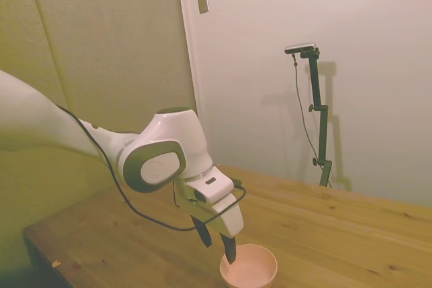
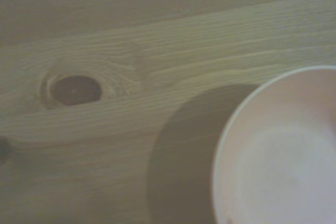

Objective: Load the bowl

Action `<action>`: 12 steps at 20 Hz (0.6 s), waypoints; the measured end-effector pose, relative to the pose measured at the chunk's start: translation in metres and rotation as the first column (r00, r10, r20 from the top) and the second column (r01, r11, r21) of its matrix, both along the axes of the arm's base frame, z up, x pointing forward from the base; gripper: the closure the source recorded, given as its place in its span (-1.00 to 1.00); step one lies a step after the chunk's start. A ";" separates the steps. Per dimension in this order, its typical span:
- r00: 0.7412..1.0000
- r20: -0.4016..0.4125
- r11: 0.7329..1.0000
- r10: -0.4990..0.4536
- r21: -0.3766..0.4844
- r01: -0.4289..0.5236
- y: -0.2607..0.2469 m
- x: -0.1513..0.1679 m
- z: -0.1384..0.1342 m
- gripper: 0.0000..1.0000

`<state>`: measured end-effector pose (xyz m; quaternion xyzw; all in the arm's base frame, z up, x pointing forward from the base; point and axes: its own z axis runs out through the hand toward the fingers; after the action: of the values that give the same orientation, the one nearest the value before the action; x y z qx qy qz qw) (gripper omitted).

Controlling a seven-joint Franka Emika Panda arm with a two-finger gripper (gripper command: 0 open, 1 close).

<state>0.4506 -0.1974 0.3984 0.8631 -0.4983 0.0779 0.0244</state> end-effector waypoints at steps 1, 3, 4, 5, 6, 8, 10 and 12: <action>1.000 -0.006 1.000 -0.001 0.000 0.001 -0.001 0.003 -0.004 -1.00; 1.000 -0.017 1.000 -0.002 0.002 0.002 -0.001 0.008 -0.011 -1.00; 1.000 -0.023 1.000 -0.003 0.003 0.003 -0.001 0.010 -0.014 1.00; 1.000 -0.028 1.000 -0.003 0.005 0.004 -0.001 0.012 -0.018 1.00; 1.000 -0.031 1.000 -0.004 0.005 0.004 -0.001 0.014 -0.021 1.00; 0.999 -0.033 1.000 -0.007 0.005 0.007 -0.004 0.017 -0.026 1.00; 0.999 -0.035 1.000 -0.011 0.004 0.011 -0.007 0.020 -0.028 1.00; 0.999 -0.037 1.000 -0.015 0.004 0.015 -0.009 0.023 -0.029 1.00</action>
<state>0.4734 -0.2062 0.3692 0.8607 -0.5044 0.0610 0.0323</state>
